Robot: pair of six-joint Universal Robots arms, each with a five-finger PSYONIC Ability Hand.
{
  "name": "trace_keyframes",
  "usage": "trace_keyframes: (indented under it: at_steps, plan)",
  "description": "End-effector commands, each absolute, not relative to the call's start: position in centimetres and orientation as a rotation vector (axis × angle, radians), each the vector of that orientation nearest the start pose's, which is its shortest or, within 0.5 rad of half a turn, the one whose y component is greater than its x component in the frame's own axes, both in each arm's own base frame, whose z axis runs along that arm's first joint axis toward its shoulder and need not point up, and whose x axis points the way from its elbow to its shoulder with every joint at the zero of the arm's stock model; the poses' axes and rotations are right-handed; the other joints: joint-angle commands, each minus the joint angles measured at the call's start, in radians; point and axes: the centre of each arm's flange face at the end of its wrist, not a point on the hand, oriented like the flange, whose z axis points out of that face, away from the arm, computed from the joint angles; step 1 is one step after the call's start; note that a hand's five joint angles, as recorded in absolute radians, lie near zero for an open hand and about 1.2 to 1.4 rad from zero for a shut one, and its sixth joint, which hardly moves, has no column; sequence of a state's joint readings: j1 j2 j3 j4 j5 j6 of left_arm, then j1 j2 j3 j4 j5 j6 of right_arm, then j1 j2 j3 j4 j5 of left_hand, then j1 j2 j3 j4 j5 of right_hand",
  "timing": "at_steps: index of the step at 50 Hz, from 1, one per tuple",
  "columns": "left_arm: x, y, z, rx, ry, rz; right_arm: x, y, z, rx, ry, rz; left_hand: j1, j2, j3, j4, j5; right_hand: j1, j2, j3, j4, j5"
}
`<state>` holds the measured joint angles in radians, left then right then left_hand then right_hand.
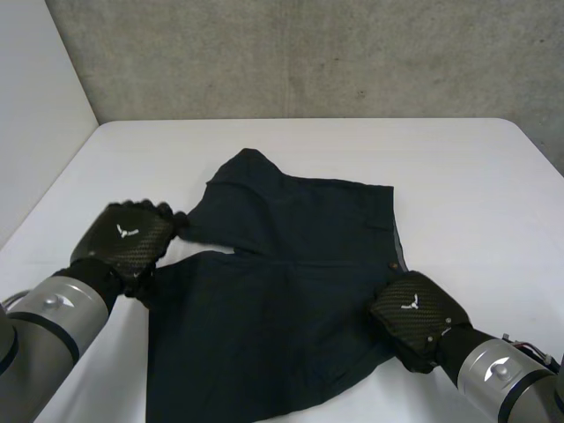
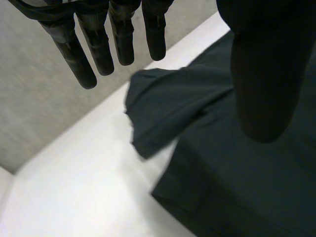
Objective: Fold the shorts.
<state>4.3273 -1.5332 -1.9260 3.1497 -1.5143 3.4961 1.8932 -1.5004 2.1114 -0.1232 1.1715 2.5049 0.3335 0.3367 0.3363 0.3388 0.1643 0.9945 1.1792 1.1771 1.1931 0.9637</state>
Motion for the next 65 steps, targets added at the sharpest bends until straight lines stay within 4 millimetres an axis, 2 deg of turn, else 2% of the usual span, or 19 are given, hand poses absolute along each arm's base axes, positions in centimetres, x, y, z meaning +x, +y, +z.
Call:
trace_keyframes:
  at_steps: [1, 6, 9, 15, 18, 19, 23, 27, 36, 43, 45, 46, 48, 50, 53, 57, 58, 60, 65]
  plan:
    - [-22.0, -16.8, 20.6, 0.946, 2.593, -1.797, 23.1, -16.5, 15.9, -1.323, 2.084, -1.582, 0.068, 0.065, 0.065, 0.063, 0.063, 0.402, 0.217, 0.219, 0.203, 0.258]
    - [-22.9, -18.9, 20.9, 0.928, 2.499, -1.932, 23.3, -16.2, 15.5, -1.332, 2.080, -1.558, 0.074, 0.071, 0.071, 0.068, 0.068, 0.402, 0.217, 0.219, 0.203, 0.258]
    - [-23.9, -21.7, 20.0, 0.916, 2.438, -1.996, 23.3, -16.1, 15.4, -1.335, 2.080, -1.551, 0.088, 0.085, 0.086, 0.083, 0.083, 0.402, 0.217, 0.219, 0.203, 0.258]
    - [-25.6, -27.5, 16.8, 0.935, 2.361, -2.015, 23.3, -16.2, 15.1, -1.336, 2.083, -1.548, 0.197, 0.194, 0.194, 0.192, 0.192, 0.402, 0.217, 0.219, 0.203, 0.258]
    - [-25.9, -29.4, 15.6, 0.950, 2.329, -2.002, 23.3, -16.1, 15.0, -1.336, 2.085, -1.545, 0.267, 0.264, 0.264, 0.262, 0.262, 0.402, 0.217, 0.219, 0.203, 0.258]
    - [-25.8, -30.7, 14.6, 0.962, 2.310, -1.975, 23.3, -16.2, 15.0, -1.334, 2.085, -1.547, 0.291, 0.288, 0.288, 0.285, 0.285, 0.402, 0.217, 0.219, 0.203, 0.258]
    - [-25.4, -33.2, 12.8, 0.980, 2.268, -1.924, 23.3, -16.2, 15.0, -1.336, 2.081, -1.552, 0.300, 0.297, 0.297, 0.294, 0.294, 0.402, 0.217, 0.219, 0.203, 0.258]
    - [-25.7, -34.6, 11.7, 1.015, 2.230, -1.903, 23.3, -16.1, 14.7, -1.337, 2.085, -1.545, 0.332, 0.329, 0.329, 0.327, 0.327, 0.402, 0.217, 0.219, 0.203, 0.258]
    - [-26.3, -36.3, 11.4, 1.019, 2.182, -1.937, 23.4, -16.2, 14.0, -1.343, 2.101, -1.511, 0.359, 0.355, 0.356, 0.353, 0.353, 0.402, 0.217, 0.219, 0.203, 0.258]
    - [-26.8, -37.0, 10.4, 1.030, 2.187, -1.935, 23.4, -16.3, 14.0, -1.347, 2.100, -1.512, 0.435, 0.431, 0.432, 0.429, 0.429, 0.402, 0.217, 0.219, 0.203, 0.258]
    - [-27.0, -37.0, 10.1, 1.037, 2.187, -1.935, 23.4, -16.3, 14.0, -1.347, 2.099, -1.514, 0.537, 0.534, 0.534, 0.532, 0.532, 0.402, 0.217, 0.219, 0.203, 0.258]
    - [-27.1, -37.0, 9.8, 1.043, 2.193, -1.929, 23.4, -16.3, 13.9, -1.347, 2.100, -1.512, 0.753, 0.750, 0.750, 0.747, 0.747, 0.402, 0.217, 0.219, 0.203, 0.258]
    - [-27.2, -36.9, 9.8, 1.045, 2.196, -1.925, 23.4, -16.3, 13.9, -1.346, 2.100, -1.516, 1.021, 1.018, 1.018, 1.015, 1.015, 0.402, 0.217, 0.219, 0.203, 0.258]
    - [-27.1, -37.0, 9.9, 1.028, 2.189, -1.920, 23.4, -16.3, 13.9, -1.345, 2.099, -1.518, 1.063, 1.060, 1.060, 1.057, 1.057, 0.402, 0.217, 0.219, 0.203, 0.258]
    - [-26.7, -37.2, 10.6, 0.952, 2.158, -1.908, 23.4, -16.4, 14.0, -1.345, 2.099, -1.521, 1.063, 1.060, 1.060, 1.057, 1.057, 0.402, 0.217, 0.219, 0.203, 0.258]
    - [-25.7, -37.6, 13.1, 0.739, 2.071, -1.896, 23.4, -16.3, 14.0, -1.347, 2.097, -1.518, 1.063, 1.060, 1.060, 1.057, 1.057, 0.402, 0.217, 0.219, 0.203, 0.258]
    - [-25.3, -37.7, 14.3, 0.666, 2.032, -1.908, 23.4, -16.3, 14.0, -1.347, 2.097, -1.518, 1.063, 1.060, 1.060, 1.057, 1.057, 0.402, 0.217, 0.219, 0.203, 0.258]
    - [-25.2, -37.6, 15.1, 0.640, 2.006, -1.933, 23.4, -16.3, 13.9, -1.346, 2.101, -1.514, 1.063, 1.060, 1.060, 1.057, 1.057, 0.402, 0.217, 0.219, 0.203, 0.258]
    - [-25.3, -36.7, 14.6, 0.676, 2.012, -1.912, 23.4, -16.3, 13.5, -1.349, 2.111, -1.493, 1.063, 1.060, 1.060, 1.057, 1.057, 0.402, 0.217, 0.219, 0.203, 0.258]
